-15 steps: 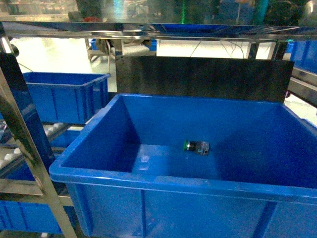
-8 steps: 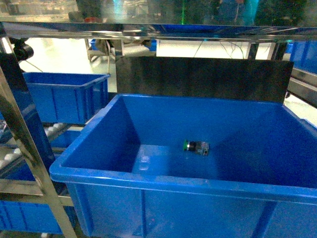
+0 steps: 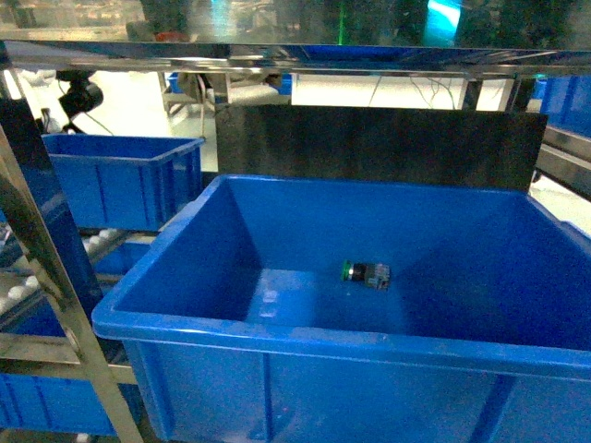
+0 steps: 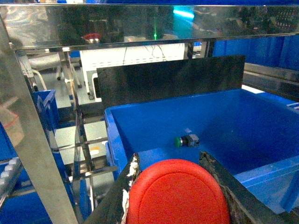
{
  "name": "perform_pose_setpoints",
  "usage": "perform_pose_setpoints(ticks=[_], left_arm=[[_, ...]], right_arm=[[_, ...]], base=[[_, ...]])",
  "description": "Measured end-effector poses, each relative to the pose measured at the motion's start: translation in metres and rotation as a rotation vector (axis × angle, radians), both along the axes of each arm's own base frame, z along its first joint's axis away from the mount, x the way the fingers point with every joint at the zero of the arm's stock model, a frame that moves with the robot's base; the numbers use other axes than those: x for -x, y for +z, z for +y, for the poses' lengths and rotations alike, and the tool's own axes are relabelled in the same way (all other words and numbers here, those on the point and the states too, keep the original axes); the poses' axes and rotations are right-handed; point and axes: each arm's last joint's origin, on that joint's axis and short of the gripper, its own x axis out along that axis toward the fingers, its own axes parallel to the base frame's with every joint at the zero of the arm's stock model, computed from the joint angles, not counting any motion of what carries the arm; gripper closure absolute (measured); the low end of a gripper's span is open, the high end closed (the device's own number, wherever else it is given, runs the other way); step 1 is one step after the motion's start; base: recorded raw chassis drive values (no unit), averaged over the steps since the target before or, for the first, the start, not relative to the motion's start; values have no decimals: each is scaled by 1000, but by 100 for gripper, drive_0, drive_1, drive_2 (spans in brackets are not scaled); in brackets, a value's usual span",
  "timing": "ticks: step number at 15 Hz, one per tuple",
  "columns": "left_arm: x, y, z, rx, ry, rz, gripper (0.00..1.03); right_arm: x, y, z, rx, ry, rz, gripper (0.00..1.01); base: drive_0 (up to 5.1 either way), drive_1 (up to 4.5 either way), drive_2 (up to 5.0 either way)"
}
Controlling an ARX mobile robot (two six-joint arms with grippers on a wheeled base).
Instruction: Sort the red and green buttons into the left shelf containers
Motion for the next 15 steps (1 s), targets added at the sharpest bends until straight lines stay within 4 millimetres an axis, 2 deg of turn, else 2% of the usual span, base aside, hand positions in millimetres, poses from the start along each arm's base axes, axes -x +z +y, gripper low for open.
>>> perform_pose_setpoints(ticks=[1, 2, 4, 6, 9, 15], left_arm=[[0, 0, 0, 0, 0, -2, 71], [-6, 1, -9, -3, -17, -42, 71], [-27, -14, -43, -34, -98, 0, 71], [-46, -20, -61, -44, -90, 0, 71], [-73, -40, -93, -94, -94, 55, 71], [-152, -83, -156, -161, -24, 144, 71]], right_arm=[[0, 0, 0, 0, 0, 1, 3], [0, 0, 0, 0, 0, 1, 3], [0, 0, 0, 0, 0, 0, 3], [0, 0, 0, 0, 0, 0, 3], [0, 0, 0, 0, 0, 1, 3], [0, 0, 0, 0, 1, 1, 3]], base=[[0, 0, 0], [0, 0, 0], [0, 0, 0], [0, 0, 0], [0, 0, 0], [0, 0, 0]])
